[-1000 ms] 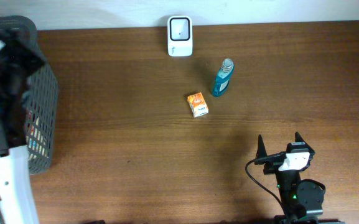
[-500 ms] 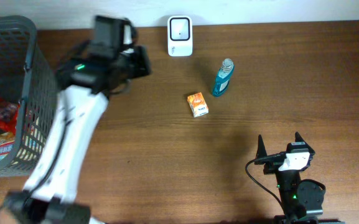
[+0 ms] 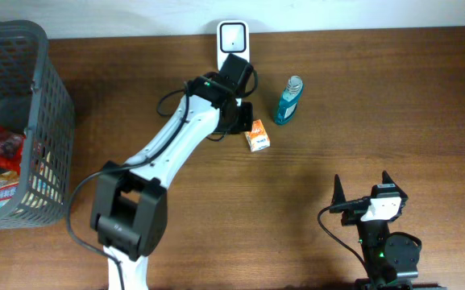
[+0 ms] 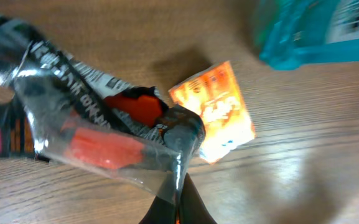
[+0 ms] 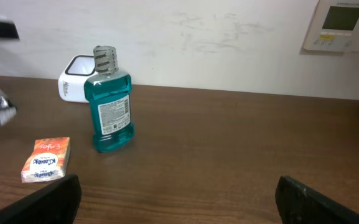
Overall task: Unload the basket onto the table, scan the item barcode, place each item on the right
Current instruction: 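Carry the clear snack bag toward the scanner with the left gripper, then return the left gripper to the basket and grasp the red snack bag, then carry the red snack bag to the table near the scanner and release, then reach into the basket and grasp the yellow wipes pack with left gripper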
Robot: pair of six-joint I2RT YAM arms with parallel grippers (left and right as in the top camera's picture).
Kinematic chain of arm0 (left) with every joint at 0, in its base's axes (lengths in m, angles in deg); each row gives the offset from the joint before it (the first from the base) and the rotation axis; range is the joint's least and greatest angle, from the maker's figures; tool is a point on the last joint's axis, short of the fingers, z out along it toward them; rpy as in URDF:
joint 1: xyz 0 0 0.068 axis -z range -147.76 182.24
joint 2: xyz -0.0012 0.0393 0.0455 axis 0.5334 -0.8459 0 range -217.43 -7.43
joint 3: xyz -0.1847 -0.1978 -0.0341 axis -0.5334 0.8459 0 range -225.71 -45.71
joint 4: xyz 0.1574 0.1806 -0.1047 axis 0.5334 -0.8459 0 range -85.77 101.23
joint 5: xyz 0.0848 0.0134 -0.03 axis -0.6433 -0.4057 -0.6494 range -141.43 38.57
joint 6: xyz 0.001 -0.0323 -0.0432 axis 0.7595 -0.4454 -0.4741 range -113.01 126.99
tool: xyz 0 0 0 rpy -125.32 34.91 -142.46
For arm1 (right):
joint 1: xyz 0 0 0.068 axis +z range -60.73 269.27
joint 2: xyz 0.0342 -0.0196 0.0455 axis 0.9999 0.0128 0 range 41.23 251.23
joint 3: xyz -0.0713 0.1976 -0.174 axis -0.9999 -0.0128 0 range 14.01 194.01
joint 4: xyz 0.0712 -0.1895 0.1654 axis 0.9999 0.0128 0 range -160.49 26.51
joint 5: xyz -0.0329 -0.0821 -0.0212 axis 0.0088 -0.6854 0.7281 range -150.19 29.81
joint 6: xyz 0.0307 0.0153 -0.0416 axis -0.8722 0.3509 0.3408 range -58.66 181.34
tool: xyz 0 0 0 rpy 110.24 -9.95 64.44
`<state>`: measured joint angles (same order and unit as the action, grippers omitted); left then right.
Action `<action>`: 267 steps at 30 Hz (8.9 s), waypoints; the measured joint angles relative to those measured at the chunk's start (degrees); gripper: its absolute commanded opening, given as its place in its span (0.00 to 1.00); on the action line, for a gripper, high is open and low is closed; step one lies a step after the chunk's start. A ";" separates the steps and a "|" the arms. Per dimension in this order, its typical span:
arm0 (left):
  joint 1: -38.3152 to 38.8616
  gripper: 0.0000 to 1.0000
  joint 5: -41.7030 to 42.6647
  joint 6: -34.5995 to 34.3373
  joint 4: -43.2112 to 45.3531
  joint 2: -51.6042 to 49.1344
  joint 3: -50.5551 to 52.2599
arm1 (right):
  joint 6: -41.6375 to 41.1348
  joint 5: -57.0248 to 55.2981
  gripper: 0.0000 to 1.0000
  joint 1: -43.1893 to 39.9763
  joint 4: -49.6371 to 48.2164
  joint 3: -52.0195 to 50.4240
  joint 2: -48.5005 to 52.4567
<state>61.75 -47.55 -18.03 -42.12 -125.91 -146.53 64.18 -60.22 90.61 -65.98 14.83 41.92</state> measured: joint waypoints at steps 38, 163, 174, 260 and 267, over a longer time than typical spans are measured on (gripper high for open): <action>-8.92 0.99 -13.44 3.58 -37.38 -7.63 -48.41 | -0.02 0.02 0.98 0.00 0.00 0.00 0.00; -12.50 0.00 -3.69 1.44 2.10 -3.15 -0.42 | 0.00 0.00 0.99 0.00 0.00 0.00 0.00; -12.41 0.82 -3.91 10.27 6.69 -8.09 -0.39 | -0.04 0.00 0.98 0.00 0.00 0.00 0.00; -67.78 0.00 -20.85 -15.67 -11.82 -1.40 5.18 | 0.00 0.00 0.98 0.00 0.00 0.00 0.00; -67.91 0.00 -14.34 -15.80 -22.49 -3.34 -8.15 | -0.02 0.00 0.98 0.00 0.00 0.00 0.00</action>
<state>-6.16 -61.89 -33.83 -64.61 -129.25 -154.68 64.15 -60.22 90.61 -65.98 14.83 41.92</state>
